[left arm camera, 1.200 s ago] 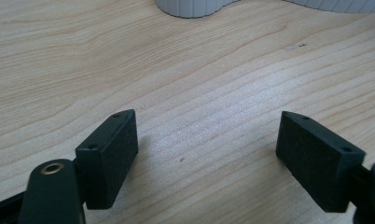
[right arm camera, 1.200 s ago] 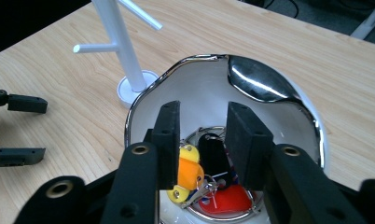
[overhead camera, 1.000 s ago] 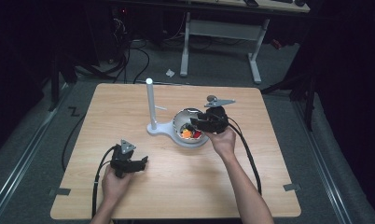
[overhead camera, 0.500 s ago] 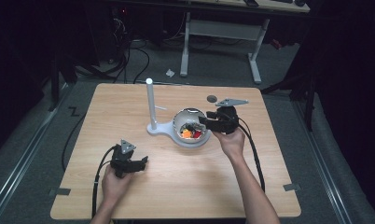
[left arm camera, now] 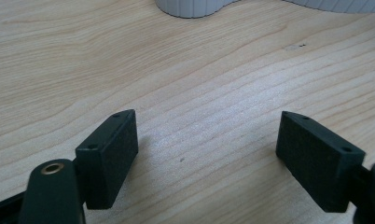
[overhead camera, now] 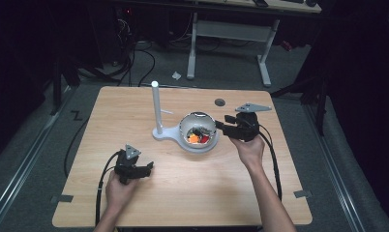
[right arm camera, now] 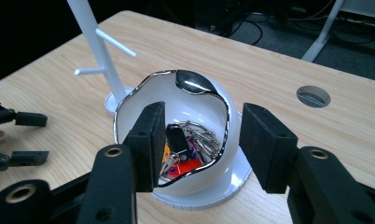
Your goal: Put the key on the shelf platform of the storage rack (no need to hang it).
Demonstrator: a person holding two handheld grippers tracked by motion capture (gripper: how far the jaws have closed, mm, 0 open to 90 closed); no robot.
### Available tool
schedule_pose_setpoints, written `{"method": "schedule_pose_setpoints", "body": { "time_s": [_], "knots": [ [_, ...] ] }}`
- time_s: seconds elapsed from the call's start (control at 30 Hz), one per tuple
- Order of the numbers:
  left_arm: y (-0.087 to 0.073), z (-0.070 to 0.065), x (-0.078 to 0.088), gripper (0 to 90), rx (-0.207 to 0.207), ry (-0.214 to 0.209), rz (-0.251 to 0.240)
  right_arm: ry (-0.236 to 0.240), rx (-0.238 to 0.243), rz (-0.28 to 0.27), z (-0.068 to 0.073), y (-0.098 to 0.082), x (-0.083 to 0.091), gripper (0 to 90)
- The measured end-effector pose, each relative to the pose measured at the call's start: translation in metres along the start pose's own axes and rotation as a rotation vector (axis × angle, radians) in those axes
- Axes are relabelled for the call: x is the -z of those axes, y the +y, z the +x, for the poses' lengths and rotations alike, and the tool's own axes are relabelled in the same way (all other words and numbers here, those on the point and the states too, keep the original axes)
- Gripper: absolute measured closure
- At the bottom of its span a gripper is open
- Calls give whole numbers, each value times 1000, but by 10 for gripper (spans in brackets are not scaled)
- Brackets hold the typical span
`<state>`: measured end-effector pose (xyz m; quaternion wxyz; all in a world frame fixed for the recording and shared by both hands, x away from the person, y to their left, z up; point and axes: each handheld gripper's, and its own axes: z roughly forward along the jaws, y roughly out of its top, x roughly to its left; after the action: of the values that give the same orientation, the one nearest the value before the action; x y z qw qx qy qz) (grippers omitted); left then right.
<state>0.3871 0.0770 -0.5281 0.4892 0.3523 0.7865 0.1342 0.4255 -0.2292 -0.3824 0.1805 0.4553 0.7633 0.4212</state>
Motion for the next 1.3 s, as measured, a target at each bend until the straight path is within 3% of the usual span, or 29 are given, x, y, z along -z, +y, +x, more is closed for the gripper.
{"method": "schedule_pose_setpoints", "body": {
  "time_s": [0.2,0.37,0.6,0.83,1.0,1.3],
  "knots": [
    [0,0,0,211,2,0,0,-1,-53,-31,-5,-10,18,504],
    [0,0,0,211,2,0,0,-5,-46,-46,-6,-13,30,503],
    [0,0,0,211,2,0,0,-23,-72,-62,-11,-22,46,503],
    [0,0,0,211,1,-1,1,-47,-52,-78,-8,-26,60,504],
    [0,0,0,211,2,0,1,-53,-62,-62,-9,-36,68,504],
    [0,0,0,211,2,-1,1,-70,-84,-86,-12,-52,87,504]
  ]
}}
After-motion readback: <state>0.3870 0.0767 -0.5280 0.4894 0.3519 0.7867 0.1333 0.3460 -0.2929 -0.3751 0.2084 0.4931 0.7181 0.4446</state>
